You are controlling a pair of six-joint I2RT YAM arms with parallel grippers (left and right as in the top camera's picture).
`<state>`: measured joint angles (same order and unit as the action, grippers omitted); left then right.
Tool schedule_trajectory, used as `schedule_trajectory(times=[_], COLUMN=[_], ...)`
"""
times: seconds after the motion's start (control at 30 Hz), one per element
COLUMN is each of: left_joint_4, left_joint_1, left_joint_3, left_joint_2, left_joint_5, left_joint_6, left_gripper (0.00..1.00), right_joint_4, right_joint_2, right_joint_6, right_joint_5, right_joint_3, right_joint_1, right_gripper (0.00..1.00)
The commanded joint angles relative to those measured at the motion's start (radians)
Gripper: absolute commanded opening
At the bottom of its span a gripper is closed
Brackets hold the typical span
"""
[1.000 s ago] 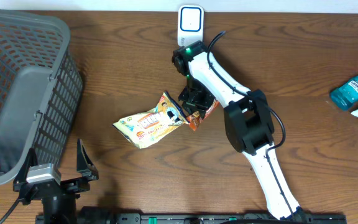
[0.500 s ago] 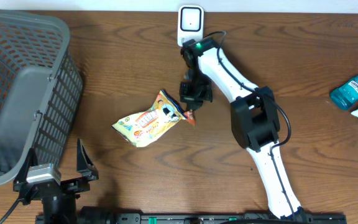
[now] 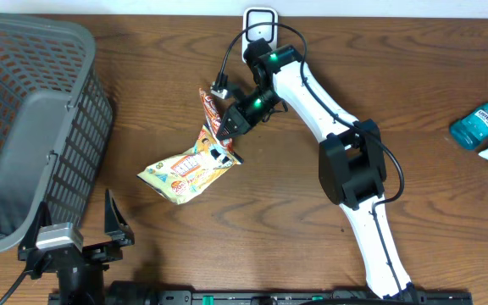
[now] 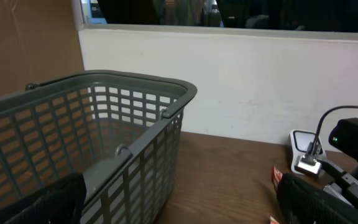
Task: Scan the item barcode
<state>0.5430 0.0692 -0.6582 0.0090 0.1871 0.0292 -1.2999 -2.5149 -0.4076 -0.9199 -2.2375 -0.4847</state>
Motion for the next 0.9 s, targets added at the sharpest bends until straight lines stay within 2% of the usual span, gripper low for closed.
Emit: schedule_trajectory(times=[0.0,0.17,0.33,0.53,0.57,0.67,0.77,0.87], left_joint_4=[-0.002,-0.002,-0.002,-0.002,-0.002,-0.002,-0.002,-0.002], left_joint_1=[0.006,0.006,0.006,0.006,0.006,0.006,0.006,0.006], left_joint_3=[0.005,0.005,0.005,0.005,0.005,0.005,0.005,0.005], left_joint_2=[-0.006,-0.006,-0.006,-0.006,-0.006,-0.006,-0.006,-0.006], left_joint_5=[0.008,0.008,0.008,0.008,0.008,0.008,0.008,0.008], left_joint_6=[-0.001,-0.001,-0.001,-0.001,-0.001,-0.001,-0.001,-0.001], left_gripper=[0.98,0.98,0.98,0.98,0.98,0.98,0.98,0.98], right_joint_4=[0.0,-0.007,-0.135,-0.343,-0.344,-0.342,-0.339,-0.322], right_joint_2=[0.042,0.042,0.042,0.043,0.043,0.043,0.043,0.043], right_joint_6=[-0.219,-0.219,-0.229,-0.421,-0.425,-0.417,-0.399,-0.344], right_joint_5=[-0.028,-0.096,-0.077,-0.067,-0.052,0.03,0.059,0.101], right_joint_3=[0.001,0.045,0.143,0.154,0.159,0.18,0.187,0.186], right_joint_1=[-0.008,-0.013,-0.049,-0.052,-0.052,-0.053,-0.058,-0.058], right_gripper=[0.01,0.01,0.01,0.03,0.06,0.53,0.59,0.61])
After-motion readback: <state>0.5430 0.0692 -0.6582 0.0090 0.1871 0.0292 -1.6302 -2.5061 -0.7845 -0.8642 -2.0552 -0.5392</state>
